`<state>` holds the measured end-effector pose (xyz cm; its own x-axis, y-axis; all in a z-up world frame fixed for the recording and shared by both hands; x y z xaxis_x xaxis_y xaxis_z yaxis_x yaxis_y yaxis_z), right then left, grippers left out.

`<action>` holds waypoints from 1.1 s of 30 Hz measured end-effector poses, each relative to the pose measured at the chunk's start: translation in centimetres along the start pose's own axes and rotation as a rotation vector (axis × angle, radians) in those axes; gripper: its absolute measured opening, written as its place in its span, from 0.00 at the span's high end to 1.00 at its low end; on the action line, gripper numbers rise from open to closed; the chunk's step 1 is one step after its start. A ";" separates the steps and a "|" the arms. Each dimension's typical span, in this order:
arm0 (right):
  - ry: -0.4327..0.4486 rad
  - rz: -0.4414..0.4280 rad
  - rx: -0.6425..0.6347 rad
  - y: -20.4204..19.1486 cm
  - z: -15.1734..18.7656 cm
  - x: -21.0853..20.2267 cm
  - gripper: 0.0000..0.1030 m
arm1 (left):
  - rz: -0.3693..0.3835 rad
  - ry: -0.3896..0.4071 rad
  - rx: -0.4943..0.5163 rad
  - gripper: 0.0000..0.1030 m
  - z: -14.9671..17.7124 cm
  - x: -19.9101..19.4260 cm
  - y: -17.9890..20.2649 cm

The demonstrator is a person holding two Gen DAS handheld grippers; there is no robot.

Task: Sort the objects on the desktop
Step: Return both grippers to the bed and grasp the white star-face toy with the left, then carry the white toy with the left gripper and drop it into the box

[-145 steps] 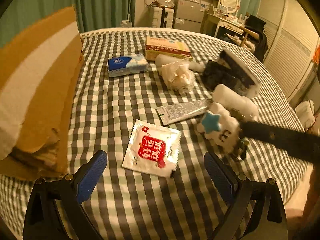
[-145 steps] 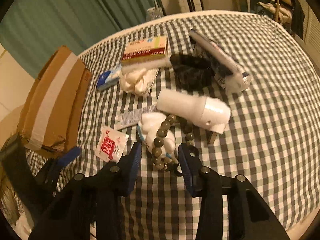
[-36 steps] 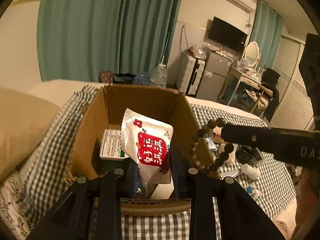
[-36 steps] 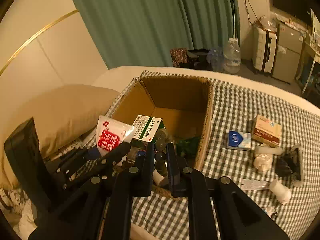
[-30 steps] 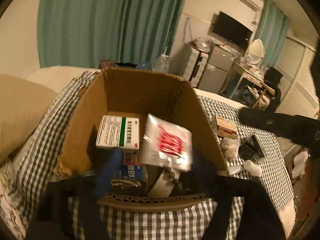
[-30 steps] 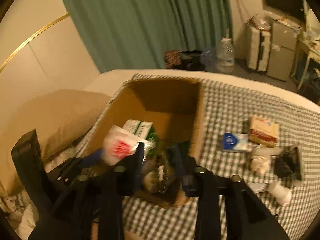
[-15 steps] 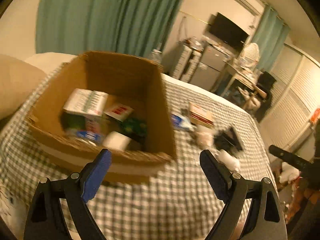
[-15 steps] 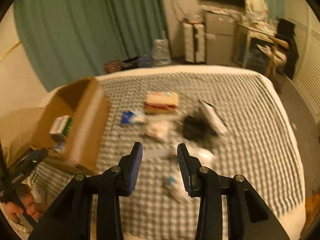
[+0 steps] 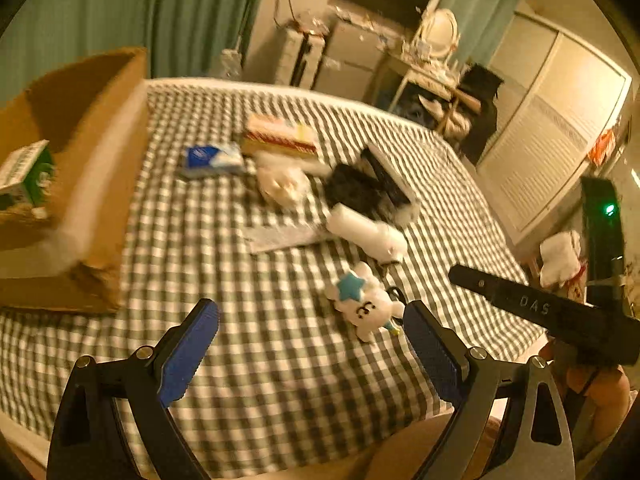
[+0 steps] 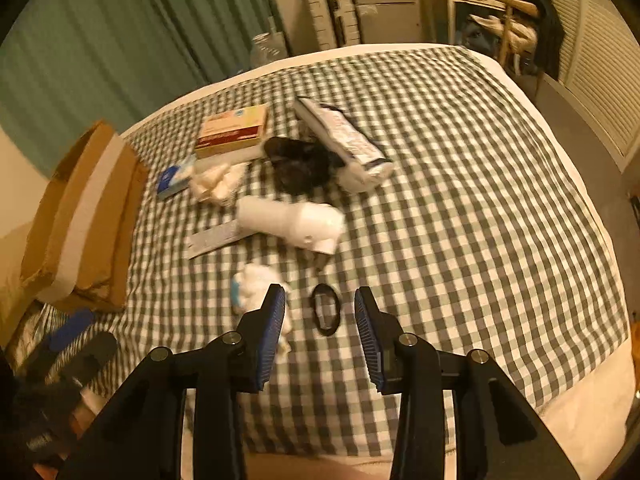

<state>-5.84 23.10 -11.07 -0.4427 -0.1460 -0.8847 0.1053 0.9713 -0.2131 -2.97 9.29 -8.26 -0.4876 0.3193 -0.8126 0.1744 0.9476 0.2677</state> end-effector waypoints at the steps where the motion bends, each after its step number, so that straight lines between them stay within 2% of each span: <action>1: 0.003 -0.003 0.012 0.5 0.0 0.3 0.65 | 0.005 -0.009 0.003 0.07 0.0 0.6 0.4; 4: 0.006 -0.005 0.044 1.8 -0.2 1.0 0.65 | 0.029 -0.038 -0.012 0.07 -0.2 2.9 1.6; 7: 0.014 -0.009 0.097 3.3 -0.5 1.8 0.65 | 0.016 -0.039 -0.020 0.07 -0.5 5.0 2.5; 12: 0.010 -0.034 0.149 4.9 -0.8 2.9 0.65 | 0.013 -0.098 0.056 0.07 -0.7 8.7 5.5; 13: 0.002 -0.041 0.148 4.9 -0.8 3.2 0.65 | 0.013 -0.112 0.084 0.11 -0.8 9.5 5.8; 14: -0.009 -0.049 0.146 4.8 -0.7 3.5 0.65 | 0.023 -0.120 0.103 0.41 -0.7 10.2 6.0; 15: -0.022 -0.059 0.141 4.6 -0.6 3.9 0.65 | 0.024 -0.137 0.113 0.58 -0.7 10.8 6.0; 16: -0.037 -0.067 0.128 4.3 -0.6 4.3 0.65 | 0.045 -0.155 0.116 0.60 -0.7 11.1 5.9; 18: -0.069 -0.079 0.101 3.6 -0.5 5.0 0.65 | 0.070 -0.150 0.108 0.61 -0.9 10.8 5.5; 22: -0.135 -0.102 0.034 1.9 -0.3 6.5 0.65 | 0.049 -0.129 0.083 0.61 -0.8 9.8 3.8; 24: -0.186 -0.132 0.014 1.2 -0.1 7.7 0.65 | 0.032 -0.120 0.060 0.61 -0.8 9.2 2.9; 26: -0.254 -0.119 0.018 1.0 0.2 9.3 0.66 | 0.017 -0.111 0.041 0.61 -0.8 8.5 1.9; 29: -0.270 -0.110 0.032 1.2 0.2 9.8 0.81 | 0.021 -0.101 0.014 0.61 -0.6 7.7 0.8; 30: -0.268 -0.126 0.043 1.3 0.3 9.7 0.95 | 0.019 -0.099 0.011 0.61 -0.6 7.5 0.5; 33: -0.243 -0.139 0.061 1.6 0.5 9.0 0.96 | 0.014 -0.084 -0.006 0.62 -0.3 6.4 -0.3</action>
<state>-9.19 23.29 -19.61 -0.2309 -0.3249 -0.9171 0.1154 0.9268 -0.3574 -6.39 11.03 -13.35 -0.4115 0.3307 -0.8493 0.1753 0.9432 0.2822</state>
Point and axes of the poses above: each gripper's, at about its wrist camera, not at the fingertips, and x roughly the way its jaws point, y to its right, z to its underside, the point moved 4 cm from there along x, roughly the way its jaws point, and after that the axes turned 5 degrees about -y, right-handed, at the moved point
